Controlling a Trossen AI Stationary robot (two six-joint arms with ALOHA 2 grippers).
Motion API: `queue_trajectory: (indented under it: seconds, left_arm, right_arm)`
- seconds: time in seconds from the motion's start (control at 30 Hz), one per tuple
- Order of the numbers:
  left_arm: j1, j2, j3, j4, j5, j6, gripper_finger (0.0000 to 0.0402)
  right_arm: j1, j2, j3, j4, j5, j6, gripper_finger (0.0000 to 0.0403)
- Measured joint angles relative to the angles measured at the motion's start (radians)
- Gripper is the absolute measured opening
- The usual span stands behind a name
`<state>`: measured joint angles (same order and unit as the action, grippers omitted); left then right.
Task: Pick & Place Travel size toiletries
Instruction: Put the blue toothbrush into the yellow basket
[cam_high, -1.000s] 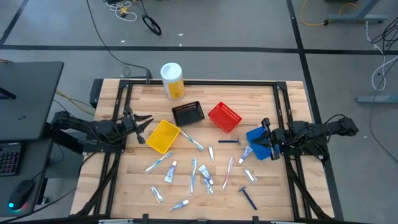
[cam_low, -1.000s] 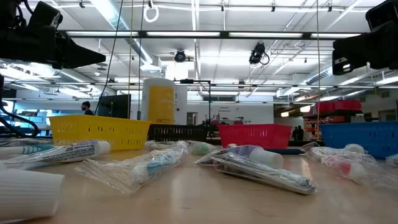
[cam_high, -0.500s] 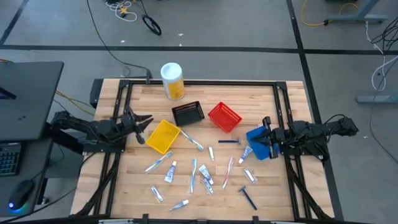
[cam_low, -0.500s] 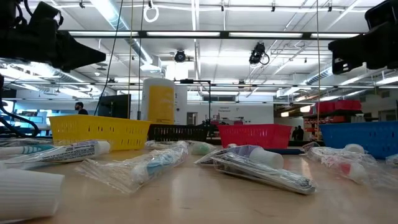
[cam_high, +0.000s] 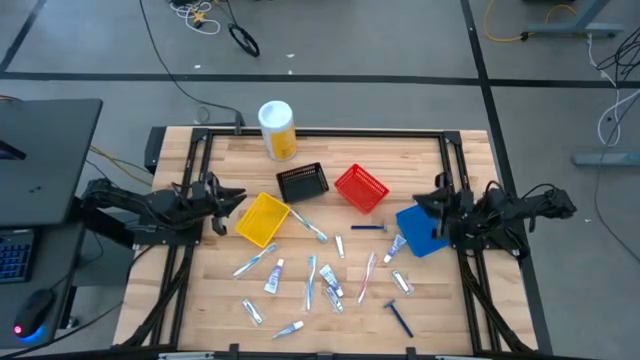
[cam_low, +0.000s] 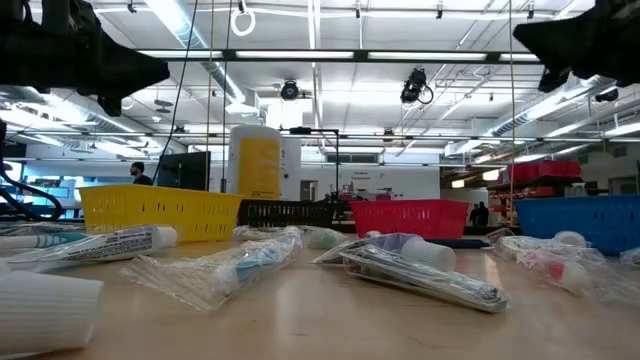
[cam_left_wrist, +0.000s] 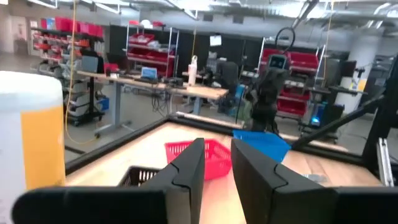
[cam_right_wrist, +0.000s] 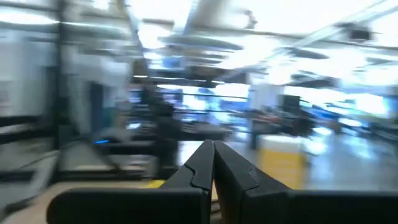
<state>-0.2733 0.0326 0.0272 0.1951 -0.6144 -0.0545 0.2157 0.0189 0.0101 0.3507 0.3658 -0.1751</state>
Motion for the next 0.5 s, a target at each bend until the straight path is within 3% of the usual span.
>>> queue_trajectory:
  seconds: [0.1,0.2,0.27,0.33,0.5]
  left_arm:
    - [0.0,0.0,0.013,-0.004,0.009,0.025,0.0101]
    - [0.0,0.02,0.025,-0.002,0.013,0.051,0.0107]
    - [0.0,0.049,0.033,-0.006,0.001,0.107,0.011]
    - [0.0,0.091,0.051,-0.007,-0.011,0.12,0.0113]
    - [0.0,0.224,0.139,-0.002,-0.013,0.115,0.0126]
  right_arm:
    - [0.0,0.0,0.0,0.012,0.197,-0.01,0.0018]
    - [-0.005,0.001,0.0,0.075,0.455,-0.12,0.0018]
    - [-0.019,0.002,0.0,0.123,0.566,-0.175,0.0018]
    - [-0.047,0.002,0.0,0.164,0.574,-0.222,0.0018]
    - [-0.119,0.003,0.0,0.23,0.349,-0.231,0.0018]
